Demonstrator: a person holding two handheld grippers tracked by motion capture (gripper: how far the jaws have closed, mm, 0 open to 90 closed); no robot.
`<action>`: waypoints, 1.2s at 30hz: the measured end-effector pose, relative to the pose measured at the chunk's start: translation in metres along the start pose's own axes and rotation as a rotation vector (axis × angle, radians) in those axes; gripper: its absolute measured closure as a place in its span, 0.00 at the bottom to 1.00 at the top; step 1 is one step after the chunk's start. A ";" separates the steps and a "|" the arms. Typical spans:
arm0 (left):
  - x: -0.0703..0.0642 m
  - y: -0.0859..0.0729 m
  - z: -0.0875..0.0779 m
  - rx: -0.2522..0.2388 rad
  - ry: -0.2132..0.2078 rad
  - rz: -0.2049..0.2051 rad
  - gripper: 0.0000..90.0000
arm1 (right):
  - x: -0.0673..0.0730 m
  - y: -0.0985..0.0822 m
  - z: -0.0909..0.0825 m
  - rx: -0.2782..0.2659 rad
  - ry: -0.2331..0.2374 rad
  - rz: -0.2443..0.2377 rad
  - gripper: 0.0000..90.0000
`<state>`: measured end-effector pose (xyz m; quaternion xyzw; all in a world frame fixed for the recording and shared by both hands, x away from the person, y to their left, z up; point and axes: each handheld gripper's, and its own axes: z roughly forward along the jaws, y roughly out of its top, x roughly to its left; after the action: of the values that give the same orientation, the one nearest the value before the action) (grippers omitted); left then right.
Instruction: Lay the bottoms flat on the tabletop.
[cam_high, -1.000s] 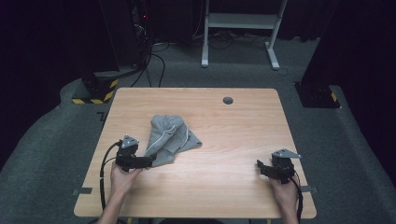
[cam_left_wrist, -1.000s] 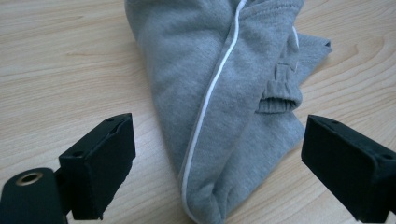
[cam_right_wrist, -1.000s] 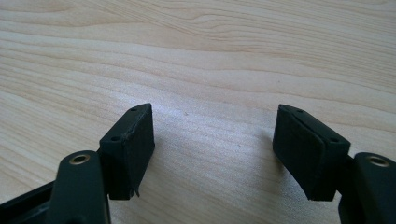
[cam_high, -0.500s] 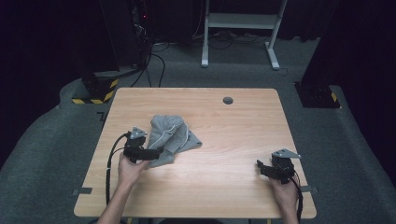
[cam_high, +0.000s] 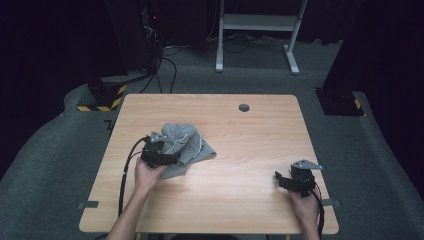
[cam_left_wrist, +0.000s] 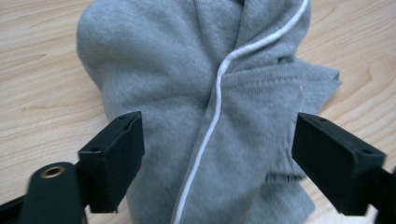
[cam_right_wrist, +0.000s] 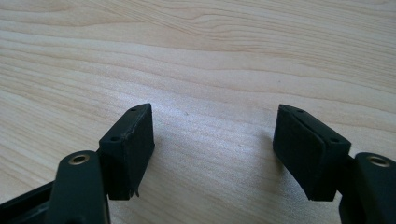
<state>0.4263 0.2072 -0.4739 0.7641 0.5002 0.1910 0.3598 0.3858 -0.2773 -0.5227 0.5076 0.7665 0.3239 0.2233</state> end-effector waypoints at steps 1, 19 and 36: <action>0.000 0.000 0.002 0.003 -0.002 -0.010 0.26 | 0.000 0.000 0.000 0.000 0.000 0.000 0.32; -0.003 -0.008 0.022 0.045 0.083 0.059 0.63 | 0.000 0.000 0.000 0.000 0.000 0.000 0.32; -0.031 -0.012 0.030 0.017 -0.030 0.115 0.68 | 0.000 0.000 0.000 0.000 0.000 0.001 0.32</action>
<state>0.4247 0.1710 -0.5006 0.7975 0.4515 0.1955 0.3493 0.3859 -0.2773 -0.5227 0.5078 0.7664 0.3240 0.2232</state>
